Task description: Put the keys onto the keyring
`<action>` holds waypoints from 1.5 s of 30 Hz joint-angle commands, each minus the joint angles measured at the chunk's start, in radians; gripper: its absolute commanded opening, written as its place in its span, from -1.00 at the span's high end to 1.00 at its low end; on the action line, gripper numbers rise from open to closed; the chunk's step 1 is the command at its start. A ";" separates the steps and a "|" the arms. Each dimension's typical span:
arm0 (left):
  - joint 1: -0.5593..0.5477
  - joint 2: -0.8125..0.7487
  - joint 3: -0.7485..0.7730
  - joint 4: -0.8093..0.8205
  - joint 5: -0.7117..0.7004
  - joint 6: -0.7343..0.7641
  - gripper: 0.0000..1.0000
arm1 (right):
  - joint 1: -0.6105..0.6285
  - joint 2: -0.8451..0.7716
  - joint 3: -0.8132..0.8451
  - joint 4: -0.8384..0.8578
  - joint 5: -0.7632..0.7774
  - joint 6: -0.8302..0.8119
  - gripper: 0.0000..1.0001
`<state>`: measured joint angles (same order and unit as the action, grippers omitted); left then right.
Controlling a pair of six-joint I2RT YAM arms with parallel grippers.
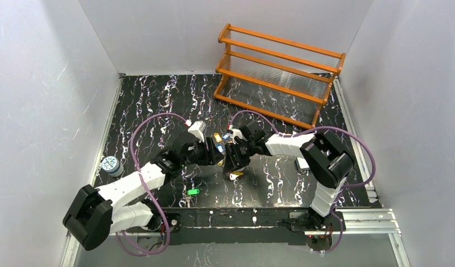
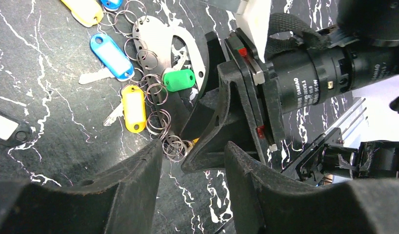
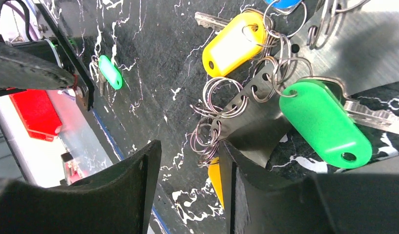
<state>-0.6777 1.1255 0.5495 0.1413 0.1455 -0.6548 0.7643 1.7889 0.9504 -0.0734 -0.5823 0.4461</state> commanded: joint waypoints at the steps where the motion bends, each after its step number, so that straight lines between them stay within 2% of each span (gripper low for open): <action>1: 0.004 -0.073 -0.032 0.017 -0.020 0.006 0.05 | 0.000 0.007 0.006 0.050 -0.042 0.031 -0.10; 13: 0.004 -0.070 -0.127 0.081 -0.011 -0.058 0.12 | -0.010 -0.067 0.060 -0.075 0.127 -0.081 -0.10; 21: -0.004 0.018 -0.238 0.293 0.066 -0.204 0.18 | -0.109 -0.090 -0.008 -0.026 0.056 -0.062 -0.06; 26: -0.037 0.049 -0.260 0.325 0.061 -0.218 0.18 | -0.170 -0.094 -0.057 -0.008 0.020 -0.049 -0.03; 31: -0.062 0.072 -0.264 0.347 0.055 -0.223 0.19 | -0.171 -0.103 -0.070 -0.010 0.006 -0.044 -0.01; 38: -0.087 0.082 -0.268 0.355 0.018 -0.228 0.24 | -0.146 -0.137 -0.067 -0.023 0.019 -0.041 0.18; 45: -0.091 0.009 -0.299 0.351 -0.036 -0.239 0.29 | -0.065 -0.128 -0.013 -0.054 0.071 -0.056 0.36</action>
<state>-0.7631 1.1896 0.2752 0.4870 0.1600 -0.8871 0.6521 1.6810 0.8810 -0.1074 -0.5369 0.3977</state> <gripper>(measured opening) 0.361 0.341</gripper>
